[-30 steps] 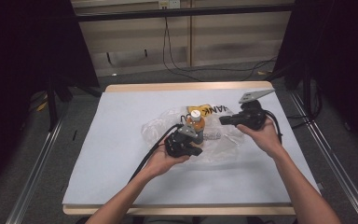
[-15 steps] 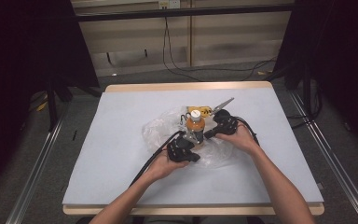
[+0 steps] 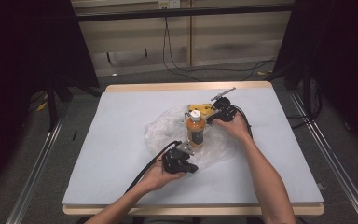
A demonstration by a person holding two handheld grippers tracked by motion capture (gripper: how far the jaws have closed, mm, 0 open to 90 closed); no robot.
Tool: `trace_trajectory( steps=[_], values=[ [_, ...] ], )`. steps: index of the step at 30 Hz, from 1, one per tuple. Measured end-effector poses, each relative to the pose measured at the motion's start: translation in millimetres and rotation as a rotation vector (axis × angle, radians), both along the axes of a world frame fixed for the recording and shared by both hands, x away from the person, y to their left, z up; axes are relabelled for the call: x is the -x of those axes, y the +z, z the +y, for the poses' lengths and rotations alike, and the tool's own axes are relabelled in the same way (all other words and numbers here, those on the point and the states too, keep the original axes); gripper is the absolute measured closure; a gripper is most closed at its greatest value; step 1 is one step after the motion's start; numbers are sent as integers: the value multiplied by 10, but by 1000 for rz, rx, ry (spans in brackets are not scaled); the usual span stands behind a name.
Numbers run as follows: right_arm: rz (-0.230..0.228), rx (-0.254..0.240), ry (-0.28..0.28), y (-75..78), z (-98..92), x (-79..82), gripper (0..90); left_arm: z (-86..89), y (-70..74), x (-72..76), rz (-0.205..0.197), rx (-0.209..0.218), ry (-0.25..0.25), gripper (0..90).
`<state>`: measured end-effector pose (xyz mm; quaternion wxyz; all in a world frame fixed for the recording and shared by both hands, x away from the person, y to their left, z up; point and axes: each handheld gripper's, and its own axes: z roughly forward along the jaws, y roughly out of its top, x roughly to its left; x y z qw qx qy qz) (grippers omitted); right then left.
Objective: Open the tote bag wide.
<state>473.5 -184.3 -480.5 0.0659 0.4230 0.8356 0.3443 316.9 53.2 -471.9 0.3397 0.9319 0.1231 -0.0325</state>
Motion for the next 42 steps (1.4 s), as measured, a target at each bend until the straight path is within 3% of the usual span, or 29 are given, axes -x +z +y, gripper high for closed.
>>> trace_trajectory(
  steps=[3, 5, 7, 9, 12, 13, 14, 15, 16, 17, 20, 21, 22, 25, 26, 27, 31, 32, 35, 37, 38, 40, 42],
  values=[
    [-13, 5, -88, -12, -61, -98, 900, 16, 1, 31, 3, 1, -5, 900],
    [-17, -1, -102, -19, -75, -119, 900, 23, 9, 28, 13, -9, -5, 900],
    [-33, 42, -166, -5, -97, -167, 900, 27, -5, 12, 23, 10, -5, 900],
    [-40, 50, -184, -5, -90, -176, 900, 56, -13, -37, 43, 12, -22, 900],
    [-25, 34, -162, 7, -86, -150, 900, 66, -17, -44, 58, 35, -8, 900],
    [-25, 9, -129, 25, -87, -125, 900, 83, 1, -48, 71, 42, 2, 900],
    [-35, -36, -67, 96, -74, -42, 900, 128, 81, -74, 49, 60, -1, 900],
    [-43, -40, -56, 129, -63, -7, 900, 147, 132, -85, 59, 91, 6, 900],
    [-43, -40, -56, 129, -63, -7, 900, 147, 132, -85, 59, 91, 6, 900],
    [-52, -70, -10, 212, -45, 84, 900, 183, 252, -114, 49, 144, 9, 900],
    [-56, -79, 39, 325, -10, 229, 900, 229, 432, -157, 36, 183, 41, 900],
    [-65, -83, 54, 347, -5, 259, 900, 247, 493, -184, 25, 210, 61, 900],
    [-71, -88, 71, 380, 6, 304, 900, 268, 545, -221, 7, 211, 74, 900],
    [-68, -89, 96, 423, 53, 398, 900, 318, 602, -386, -36, 185, 141, 900],
    [-68, -89, 96, 423, 53, 398, 900, 318, 602, -386, -36, 185, 141, 900],
    [-51, -61, 121, 373, 119, 467, 900, 337, 497, -588, -32, 118, 201, 900],
    [-32, -28, 151, 234, 169, 613, 900, 325, 227, -842, 4, 26, 256, 900],
    [-32, -28, 151, 234, 169, 613, 900, 325, 227, -842, 4, 26, 256, 900],
    [-15, -17, 176, 62, 93, 746, 900, 357, 48, -980, 21, 26, 316, 900],
    [-15, -22, 188, 18, 39, 798, 900, 390, -22, -1017, 12, -5, 337, 900],
    [-15, -21, 190, 1, 12, 819, 900, 420, -39, -1033, 30, 19, 355, 900],
    [-26, -51, 180, -24, -97, 881, 900, 446, -42, -1049, 19, 23, 376, 900],
    [-31, -50, 182, -27, -198, 923, 900, 549, -25, -1104, -9, -15, 377, 900]
  ],
)
